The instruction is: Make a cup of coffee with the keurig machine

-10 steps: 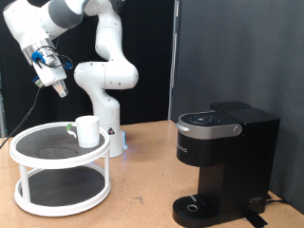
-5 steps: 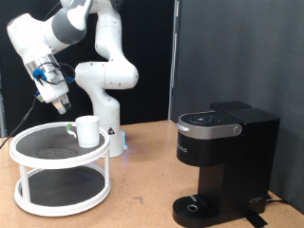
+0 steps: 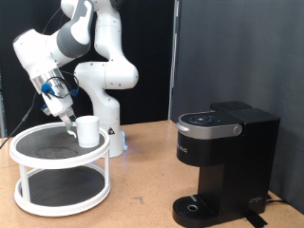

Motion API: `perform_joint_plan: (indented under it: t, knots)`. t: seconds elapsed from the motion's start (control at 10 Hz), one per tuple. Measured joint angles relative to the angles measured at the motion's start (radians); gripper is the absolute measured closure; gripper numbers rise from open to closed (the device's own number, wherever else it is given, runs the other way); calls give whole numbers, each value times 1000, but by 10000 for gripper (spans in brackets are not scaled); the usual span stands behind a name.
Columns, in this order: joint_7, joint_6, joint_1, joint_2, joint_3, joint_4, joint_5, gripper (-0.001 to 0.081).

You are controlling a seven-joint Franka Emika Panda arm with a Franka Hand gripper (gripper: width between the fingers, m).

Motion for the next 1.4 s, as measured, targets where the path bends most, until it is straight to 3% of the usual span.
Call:
perform_joint_plan:
  t: [0.5, 0.6, 0.7, 0.8, 0.9, 1.0, 1.1, 1.2, 1.3, 1.4]
  knots:
    - [-33, 10, 9, 19, -4, -2, 35, 72]
    - [-33, 10, 9, 19, -4, -2, 35, 184]
    - [-34, 10, 9, 20, -4, -3, 35, 184]
    - [-34, 10, 9, 20, -4, -3, 35, 359]
    - [-34, 11, 9, 20, -4, -4, 34, 359]
    - [-34, 13, 9, 21, -4, -5, 33, 533]
    - [-34, 17, 8, 22, -4, -7, 31, 533]
    - [-34, 22, 8, 22, -4, -9, 29, 705]
    - [-34, 24, 8, 22, -4, -10, 28, 783]
    - [-34, 24, 7, 22, -4, -10, 26, 783]
